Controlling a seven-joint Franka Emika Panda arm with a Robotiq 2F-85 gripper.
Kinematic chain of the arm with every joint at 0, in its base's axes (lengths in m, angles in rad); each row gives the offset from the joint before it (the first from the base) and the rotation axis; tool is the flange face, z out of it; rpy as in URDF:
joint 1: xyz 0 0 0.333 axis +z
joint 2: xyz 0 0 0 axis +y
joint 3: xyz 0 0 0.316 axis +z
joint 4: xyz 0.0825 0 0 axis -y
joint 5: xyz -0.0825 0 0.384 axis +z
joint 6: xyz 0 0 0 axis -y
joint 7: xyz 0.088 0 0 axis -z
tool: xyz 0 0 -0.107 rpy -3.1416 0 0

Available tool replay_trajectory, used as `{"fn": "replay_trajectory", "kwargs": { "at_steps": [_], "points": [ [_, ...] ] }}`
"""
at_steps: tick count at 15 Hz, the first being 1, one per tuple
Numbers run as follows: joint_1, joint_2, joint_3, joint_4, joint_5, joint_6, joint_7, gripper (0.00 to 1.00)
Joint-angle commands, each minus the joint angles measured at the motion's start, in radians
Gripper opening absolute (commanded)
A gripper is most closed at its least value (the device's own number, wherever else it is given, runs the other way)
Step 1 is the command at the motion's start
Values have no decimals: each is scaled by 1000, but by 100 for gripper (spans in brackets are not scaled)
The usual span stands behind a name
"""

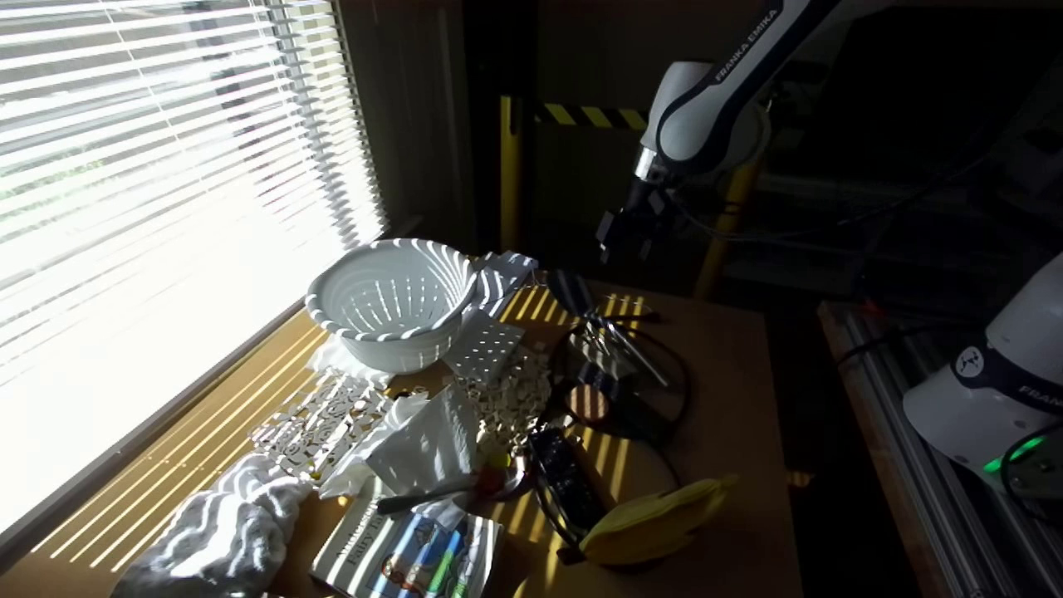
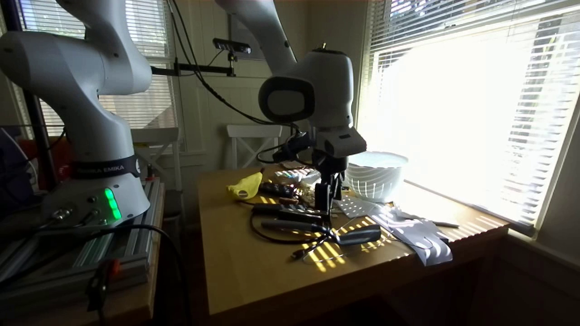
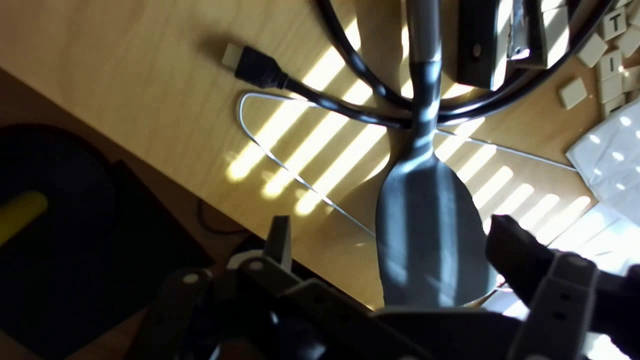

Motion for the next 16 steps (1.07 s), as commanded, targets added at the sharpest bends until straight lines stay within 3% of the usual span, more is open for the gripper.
{"fn": "replay_trajectory", "kwargs": {
  "at_steps": [1, 2, 3, 6, 10, 16],
  "points": [
    [130, -22, -108, -8, 119, 0, -72, 100],
    [132, -26, -112, -11, 118, 0, -69, 100],
    [174, -24, -160, -10, 104, -14, -53, 100],
    [350, -5, -296, -25, 95, -15, -40, 100],
    [521, 45, -376, -15, 127, -39, -52, 100],
    [615, 122, -409, 24, 167, -67, -52, 100]
  ]
}}
